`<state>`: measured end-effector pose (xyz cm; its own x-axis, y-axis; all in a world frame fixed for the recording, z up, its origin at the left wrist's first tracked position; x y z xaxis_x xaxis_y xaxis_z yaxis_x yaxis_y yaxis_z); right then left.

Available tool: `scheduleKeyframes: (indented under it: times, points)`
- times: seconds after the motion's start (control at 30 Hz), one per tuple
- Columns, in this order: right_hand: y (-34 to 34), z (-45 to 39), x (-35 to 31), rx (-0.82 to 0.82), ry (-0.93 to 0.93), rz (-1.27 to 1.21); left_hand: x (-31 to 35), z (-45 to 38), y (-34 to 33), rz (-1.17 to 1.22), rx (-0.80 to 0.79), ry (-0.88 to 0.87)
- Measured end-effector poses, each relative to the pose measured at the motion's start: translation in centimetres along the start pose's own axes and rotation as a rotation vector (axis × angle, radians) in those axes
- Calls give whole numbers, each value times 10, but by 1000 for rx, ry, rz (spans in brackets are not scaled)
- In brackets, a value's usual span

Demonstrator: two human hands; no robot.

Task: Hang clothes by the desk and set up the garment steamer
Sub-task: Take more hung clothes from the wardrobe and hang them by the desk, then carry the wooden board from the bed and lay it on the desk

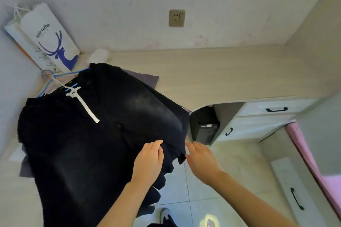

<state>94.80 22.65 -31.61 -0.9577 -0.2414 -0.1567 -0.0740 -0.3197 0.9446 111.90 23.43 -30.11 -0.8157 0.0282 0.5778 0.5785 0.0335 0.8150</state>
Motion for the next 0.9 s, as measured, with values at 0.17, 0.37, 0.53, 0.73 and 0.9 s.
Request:
scheduleKeyframes:
  times: [0.17, 0.37, 0.53, 0.73, 0.9]
  points:
    - [-4, 73, 69, 56, -146, -28, 79, 17, -48, 18, -146, -181]
    - [-23, 176, 155, 142, -342, -79, 176, 66, -121, 28, -323, -367]
    - [-39, 263, 216, 196, -470, -113, 248, 116, -172, 3, -428, -470]
    - [-63, 362, 283, 265, -630, -143, 332, 172, -239, -22, -530, -628]
    - [-84, 421, 322, 290, -762, -169, 390, 214, -288, -50, -619, -769]
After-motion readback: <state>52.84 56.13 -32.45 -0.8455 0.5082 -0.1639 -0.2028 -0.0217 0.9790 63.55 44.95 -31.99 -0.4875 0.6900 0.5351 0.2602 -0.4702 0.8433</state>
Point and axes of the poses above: each hand's wrist, its own z-axis away from the middle knuckle, its own y-axis out of the back of the hand, x = y × z, the point moved 7 cm from there along -z, towards the middle knuckle, and after that the axes turned 6 degrees about z, right-handed, at the moved point
